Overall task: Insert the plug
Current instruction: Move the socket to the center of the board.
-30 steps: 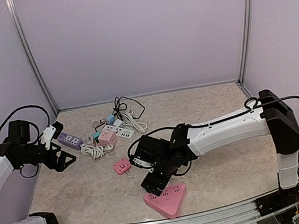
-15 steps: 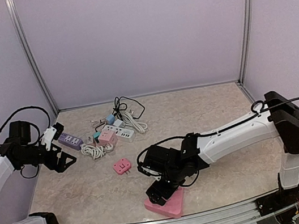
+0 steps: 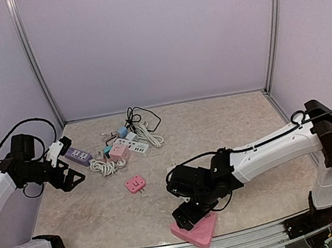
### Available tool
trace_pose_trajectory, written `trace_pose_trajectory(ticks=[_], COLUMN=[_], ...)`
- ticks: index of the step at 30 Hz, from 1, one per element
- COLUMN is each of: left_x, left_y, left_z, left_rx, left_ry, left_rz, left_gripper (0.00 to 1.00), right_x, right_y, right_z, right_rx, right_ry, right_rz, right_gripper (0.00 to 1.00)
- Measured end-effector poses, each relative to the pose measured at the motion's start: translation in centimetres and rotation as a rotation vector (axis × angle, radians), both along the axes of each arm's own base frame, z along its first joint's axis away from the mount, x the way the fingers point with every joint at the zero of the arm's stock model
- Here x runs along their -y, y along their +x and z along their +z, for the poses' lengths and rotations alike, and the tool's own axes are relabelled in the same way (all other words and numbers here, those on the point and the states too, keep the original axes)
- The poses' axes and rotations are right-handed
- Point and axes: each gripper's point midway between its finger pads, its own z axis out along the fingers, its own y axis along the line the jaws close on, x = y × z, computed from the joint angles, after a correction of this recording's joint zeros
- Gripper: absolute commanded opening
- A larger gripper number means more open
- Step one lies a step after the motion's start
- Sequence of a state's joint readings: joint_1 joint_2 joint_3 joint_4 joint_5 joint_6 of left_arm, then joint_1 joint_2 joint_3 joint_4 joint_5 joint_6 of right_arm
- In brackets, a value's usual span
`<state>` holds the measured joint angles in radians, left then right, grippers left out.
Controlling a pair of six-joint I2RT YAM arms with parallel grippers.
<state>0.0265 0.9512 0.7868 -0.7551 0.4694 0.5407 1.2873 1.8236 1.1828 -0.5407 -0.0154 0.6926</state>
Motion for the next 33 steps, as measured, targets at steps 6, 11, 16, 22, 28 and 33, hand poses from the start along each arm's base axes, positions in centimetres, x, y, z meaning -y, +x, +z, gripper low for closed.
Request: trace_pose_trajectory(ticks=[6, 11, 16, 22, 28, 33], left_x=[0.0, 0.0, 0.0, -0.2, -1.2, -1.8], left_y=[0.0, 0.0, 0.0, 0.0, -0.1, -0.1], left_z=[0.0, 0.0, 0.0, -0.1, -0.3, -0.1], left_rx=[0.000, 0.001, 0.001, 0.000, -0.017, -0.008], left_ry=[0.001, 0.002, 0.002, 0.013, 0.069, 0.096], left_rz=[-0.002, -0.002, -0.003, 0.005, 0.036, 0.058], left_gripper=[0.99, 0.99, 0.99, 0.99, 0.99, 0.99], right_x=[1.2, 1.6, 1.5, 0.1, 1.5, 3.9], right_y=[-0.1, 0.4, 1.3, 3.2, 7.7, 15.0], right_z=[0.0, 0.3, 1.1, 4.1, 8.9, 12.3], right_rx=[-0.010, 0.012, 0.058, 0.132, 0.223, 0.279], right_ry=[-0.006, -0.008, -0.010, 0.035, 0.124, 0.212], right_rz=[-0.059, -0.091, -0.098, -0.091, -0.193, -0.418], right_gripper=[0.89, 0.93, 0.97, 1.00, 1.00, 1.00])
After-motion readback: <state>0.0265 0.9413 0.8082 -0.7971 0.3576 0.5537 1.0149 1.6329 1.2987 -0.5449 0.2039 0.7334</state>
